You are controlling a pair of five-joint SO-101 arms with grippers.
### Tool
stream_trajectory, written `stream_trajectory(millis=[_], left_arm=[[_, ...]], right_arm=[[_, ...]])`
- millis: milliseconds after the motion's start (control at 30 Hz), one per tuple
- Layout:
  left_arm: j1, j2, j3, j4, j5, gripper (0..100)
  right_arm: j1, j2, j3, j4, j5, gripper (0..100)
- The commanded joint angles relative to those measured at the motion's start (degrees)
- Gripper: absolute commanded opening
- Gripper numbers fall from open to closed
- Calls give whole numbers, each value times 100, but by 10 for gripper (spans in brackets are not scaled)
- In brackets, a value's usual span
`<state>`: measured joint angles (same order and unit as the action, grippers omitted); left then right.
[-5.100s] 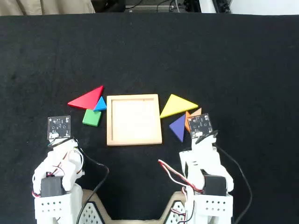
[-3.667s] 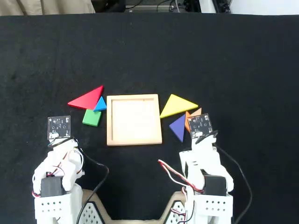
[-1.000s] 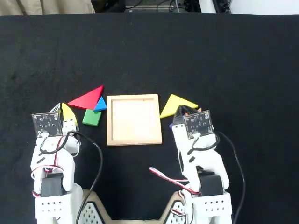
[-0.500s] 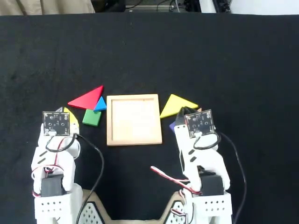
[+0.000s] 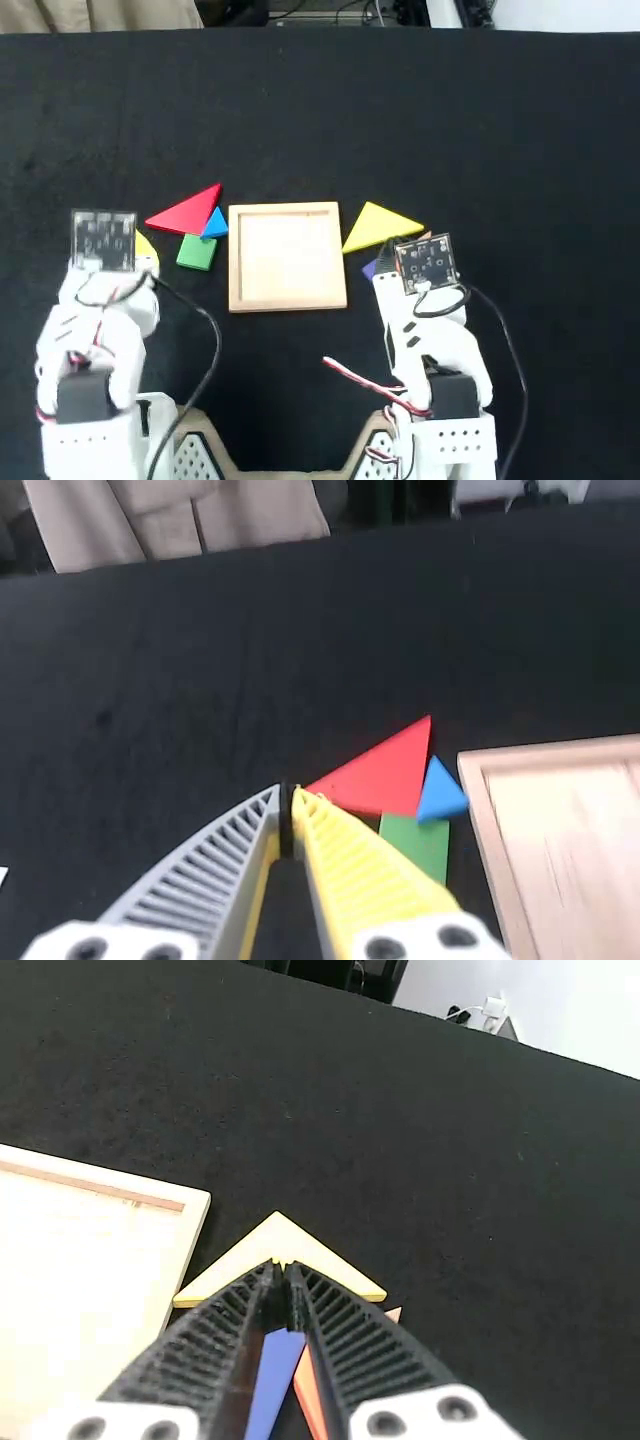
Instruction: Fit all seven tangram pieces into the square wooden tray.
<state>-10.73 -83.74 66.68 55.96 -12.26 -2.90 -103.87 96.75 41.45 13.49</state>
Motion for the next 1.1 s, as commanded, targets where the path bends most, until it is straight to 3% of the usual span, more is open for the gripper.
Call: stream_trajectory(millis=[0,100,167,333,500,633,800,933,1067], left_arm=[[233,1644,-1534,554,-343,30],[444,2602,-2229,1020,-677,30],[558,3068,-2360,914,-985,30],[523,4141,-2527,-18,-2532,29],[629,5160,-2897,413,-3868,30],[602,6277,-3741,993,-3604,30],[664,7798,-5262,2268,-3587,30],[629,8580,-6299,2681,-3604,30],[611,8791,-6677,2910,-4149,95]], right_arm=[[70,-277,-22,114,9,12],[62,-277,-22,141,9,12],[70,-277,-22,141,9,12],[79,-277,-22,141,9,12],[79,-277,-22,141,18,12],[79,-277,-22,141,18,12],[79,-268,-22,141,18,12],[79,-268,-22,141,18,12],[79,-268,-22,141,26,12]])
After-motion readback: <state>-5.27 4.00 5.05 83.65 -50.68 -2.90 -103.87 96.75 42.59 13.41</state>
